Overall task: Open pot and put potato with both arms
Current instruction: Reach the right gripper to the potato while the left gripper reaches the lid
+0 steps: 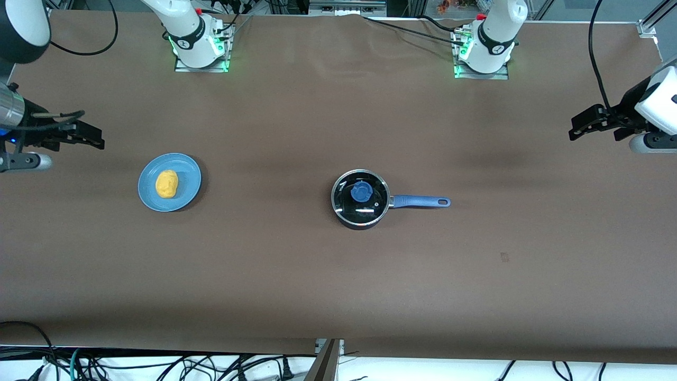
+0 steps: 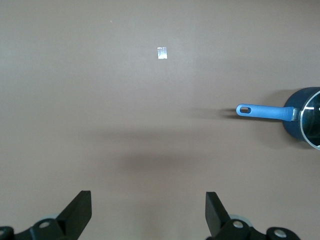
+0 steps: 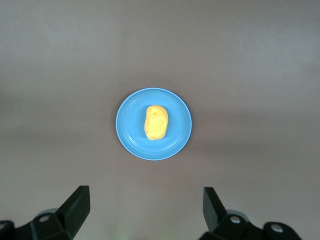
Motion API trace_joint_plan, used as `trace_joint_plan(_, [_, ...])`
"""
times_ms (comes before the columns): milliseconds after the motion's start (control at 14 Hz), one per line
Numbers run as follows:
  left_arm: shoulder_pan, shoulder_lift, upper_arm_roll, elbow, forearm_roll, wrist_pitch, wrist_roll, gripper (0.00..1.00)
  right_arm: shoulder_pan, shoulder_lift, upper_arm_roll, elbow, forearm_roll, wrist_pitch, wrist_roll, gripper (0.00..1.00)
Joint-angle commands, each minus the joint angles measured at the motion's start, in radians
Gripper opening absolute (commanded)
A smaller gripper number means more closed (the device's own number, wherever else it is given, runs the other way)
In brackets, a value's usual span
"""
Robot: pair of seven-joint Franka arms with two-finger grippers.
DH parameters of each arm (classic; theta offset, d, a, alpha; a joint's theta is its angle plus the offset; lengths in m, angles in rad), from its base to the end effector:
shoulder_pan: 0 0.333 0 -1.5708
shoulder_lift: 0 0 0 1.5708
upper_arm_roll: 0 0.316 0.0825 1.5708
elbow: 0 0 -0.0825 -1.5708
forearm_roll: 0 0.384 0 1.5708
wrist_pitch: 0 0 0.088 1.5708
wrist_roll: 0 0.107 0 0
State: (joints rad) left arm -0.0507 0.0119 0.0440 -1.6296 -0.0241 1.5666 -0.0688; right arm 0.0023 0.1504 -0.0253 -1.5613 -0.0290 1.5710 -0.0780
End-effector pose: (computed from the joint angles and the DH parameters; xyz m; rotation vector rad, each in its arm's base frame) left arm 0.5548 -0.0064 0.5899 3.1171 0.0981 -0.1181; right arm 0.5926 -0.0158 0.5426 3.1069 0.0887 -0.2212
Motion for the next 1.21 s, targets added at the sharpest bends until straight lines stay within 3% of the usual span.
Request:
trace_joint_plan(0, [-0.006, 0.016, -0.068, 0.002, -0.019, -0.002, -0.084, 1.0, -0.044, 0.052, 0.001, 0.018, 0.017, 0.012, -0.002, 1.0])
trace_joint_plan(357, [-0.006, 0.103, -0.24, 0.013, -0.039, 0.072, -0.253, 1.0, -0.05, 0.118, -0.001, -0.026, 0.015, 0.084, -0.008, 1.0])
trace_joint_plan(643, [-0.038, 0.219, -0.404, 0.025, -0.04, 0.217, -0.498, 1.0, -0.053, 0.132, 0.001, -0.213, 0.017, 0.324, -0.003, 1.0])
trace_joint_plan(857, [-0.17, 0.328, -0.403, 0.034, -0.033, 0.361, -0.601, 1.0, -0.053, 0.133, 0.001, -0.373, 0.018, 0.507, 0.021, 1.0])
trace_joint_plan(1143, [-0.261, 0.482, -0.386, 0.045, -0.013, 0.607, -0.654, 1.0, -0.05, 0.141, 0.01, -0.431, 0.018, 0.54, 0.147, 1.0])
